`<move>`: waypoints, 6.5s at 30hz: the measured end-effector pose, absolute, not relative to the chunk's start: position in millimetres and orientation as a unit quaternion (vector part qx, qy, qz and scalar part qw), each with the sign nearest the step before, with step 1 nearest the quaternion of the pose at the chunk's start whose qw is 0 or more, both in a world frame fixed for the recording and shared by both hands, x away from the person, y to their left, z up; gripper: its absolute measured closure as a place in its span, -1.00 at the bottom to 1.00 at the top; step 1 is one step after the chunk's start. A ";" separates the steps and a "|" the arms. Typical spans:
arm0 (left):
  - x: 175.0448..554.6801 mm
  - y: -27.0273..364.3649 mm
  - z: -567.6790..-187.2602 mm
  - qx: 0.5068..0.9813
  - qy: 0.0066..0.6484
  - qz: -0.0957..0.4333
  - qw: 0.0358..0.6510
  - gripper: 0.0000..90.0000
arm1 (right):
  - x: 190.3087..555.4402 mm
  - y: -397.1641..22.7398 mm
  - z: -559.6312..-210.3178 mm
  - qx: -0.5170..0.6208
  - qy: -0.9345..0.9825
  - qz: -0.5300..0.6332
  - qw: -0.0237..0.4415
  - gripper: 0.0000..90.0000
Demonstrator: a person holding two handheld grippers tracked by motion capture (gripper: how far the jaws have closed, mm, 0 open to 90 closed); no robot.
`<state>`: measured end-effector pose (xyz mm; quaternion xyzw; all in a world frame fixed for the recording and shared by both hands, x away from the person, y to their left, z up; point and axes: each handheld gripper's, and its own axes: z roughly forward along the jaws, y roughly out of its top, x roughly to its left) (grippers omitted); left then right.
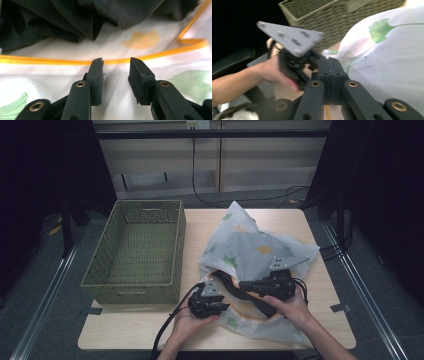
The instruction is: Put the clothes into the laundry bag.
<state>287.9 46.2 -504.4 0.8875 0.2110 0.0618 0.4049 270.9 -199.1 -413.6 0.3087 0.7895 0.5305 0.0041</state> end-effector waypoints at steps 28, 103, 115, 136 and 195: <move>268.5 35.2 -505.1 0.907 0.137 0.039 0.397 -0.35 | 291.5 -191.5 -473.0 0.339 0.851 0.400 0.024 1.00; 299.8 34.9 -500.8 0.893 0.227 0.101 0.377 0.35 | 269.7 -312.8 -436.9 0.422 0.756 0.487 0.113 1.00; 287.8 60.6 -497.6 0.893 0.243 0.070 0.373 1.00 | 268.4 -310.5 -437.1 0.421 0.755 0.487 0.121 0.69; 304.4 42.6 -479.1 0.861 0.225 0.080 0.449 0.54 | 281.1 -285.0 -468.4 0.413 0.821 0.380 0.104 1.00; 273.9 81.5 -476.3 0.810 0.256 0.078 0.521 -0.15 | 257.3 -346.8 -453.2 0.474 0.727 0.461 0.185 0.39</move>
